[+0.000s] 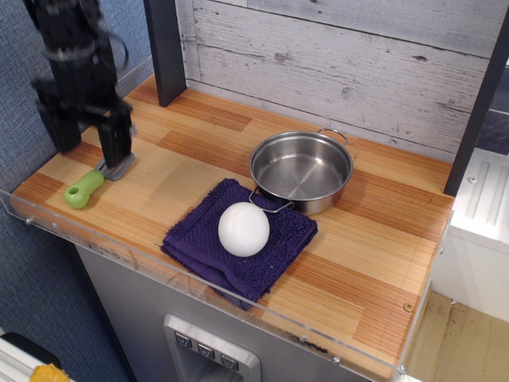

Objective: Move green spoon on the bottom of the table

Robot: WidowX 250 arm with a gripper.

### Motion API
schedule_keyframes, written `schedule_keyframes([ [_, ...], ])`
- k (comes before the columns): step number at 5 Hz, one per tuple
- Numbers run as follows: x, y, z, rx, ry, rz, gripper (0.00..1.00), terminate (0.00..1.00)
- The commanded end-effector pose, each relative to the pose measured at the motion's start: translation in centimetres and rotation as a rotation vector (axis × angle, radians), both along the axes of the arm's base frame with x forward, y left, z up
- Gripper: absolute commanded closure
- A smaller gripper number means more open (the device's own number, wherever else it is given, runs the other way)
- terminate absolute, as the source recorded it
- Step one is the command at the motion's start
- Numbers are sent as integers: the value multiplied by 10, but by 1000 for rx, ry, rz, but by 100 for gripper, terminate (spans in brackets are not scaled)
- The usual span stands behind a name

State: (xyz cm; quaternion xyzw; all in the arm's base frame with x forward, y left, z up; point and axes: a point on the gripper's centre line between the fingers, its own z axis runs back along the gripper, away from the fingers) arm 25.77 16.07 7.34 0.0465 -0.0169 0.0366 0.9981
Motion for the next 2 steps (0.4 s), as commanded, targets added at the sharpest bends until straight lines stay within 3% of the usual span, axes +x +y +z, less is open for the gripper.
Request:
schedule_keyframes([
  [1, -3, -26, 75, 91, -92, 36, 0, 0],
  [2, 12, -62, 93, 81, -99, -11, 0, 0],
])
